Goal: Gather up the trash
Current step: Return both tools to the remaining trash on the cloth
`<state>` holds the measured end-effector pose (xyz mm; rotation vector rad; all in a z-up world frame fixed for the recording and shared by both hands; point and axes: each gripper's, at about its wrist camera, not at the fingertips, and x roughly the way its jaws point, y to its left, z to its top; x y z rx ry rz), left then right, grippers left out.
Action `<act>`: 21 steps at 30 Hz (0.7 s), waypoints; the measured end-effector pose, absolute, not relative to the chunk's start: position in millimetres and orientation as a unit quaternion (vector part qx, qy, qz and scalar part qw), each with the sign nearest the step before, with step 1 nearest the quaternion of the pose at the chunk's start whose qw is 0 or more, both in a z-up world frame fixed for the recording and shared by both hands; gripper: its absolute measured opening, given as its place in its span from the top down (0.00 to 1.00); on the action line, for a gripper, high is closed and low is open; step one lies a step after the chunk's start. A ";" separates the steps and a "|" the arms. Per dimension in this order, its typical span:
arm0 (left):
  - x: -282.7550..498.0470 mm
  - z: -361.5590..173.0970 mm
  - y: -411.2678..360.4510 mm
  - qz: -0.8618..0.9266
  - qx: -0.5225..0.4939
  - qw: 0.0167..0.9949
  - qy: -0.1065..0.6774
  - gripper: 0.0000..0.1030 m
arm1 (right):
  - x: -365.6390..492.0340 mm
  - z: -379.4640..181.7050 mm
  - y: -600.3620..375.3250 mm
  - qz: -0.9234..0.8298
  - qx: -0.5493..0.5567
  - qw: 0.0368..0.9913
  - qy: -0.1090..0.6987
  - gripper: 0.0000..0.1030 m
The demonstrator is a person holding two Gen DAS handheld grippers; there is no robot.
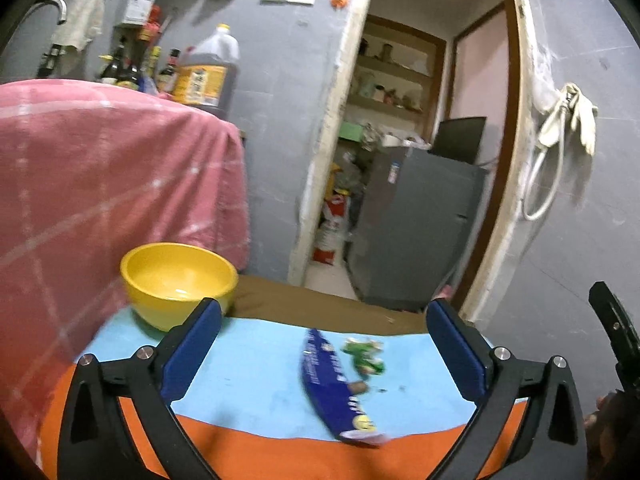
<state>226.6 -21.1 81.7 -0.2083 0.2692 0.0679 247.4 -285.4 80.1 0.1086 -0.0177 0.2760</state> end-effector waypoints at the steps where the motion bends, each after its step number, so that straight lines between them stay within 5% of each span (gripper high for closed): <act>1: 224.0 81.6 -18.4 0.039 -0.101 0.986 0.130 0.02 | 247.2 80.0 -280.9 0.141 0.051 0.989 -0.012 0.00; 21: 216.8 60.5 19.1 0.062 -0.060 0.988 0.126 0.02 | 261.1 64.7 -216.2 0.168 -0.029 0.985 0.013 0.00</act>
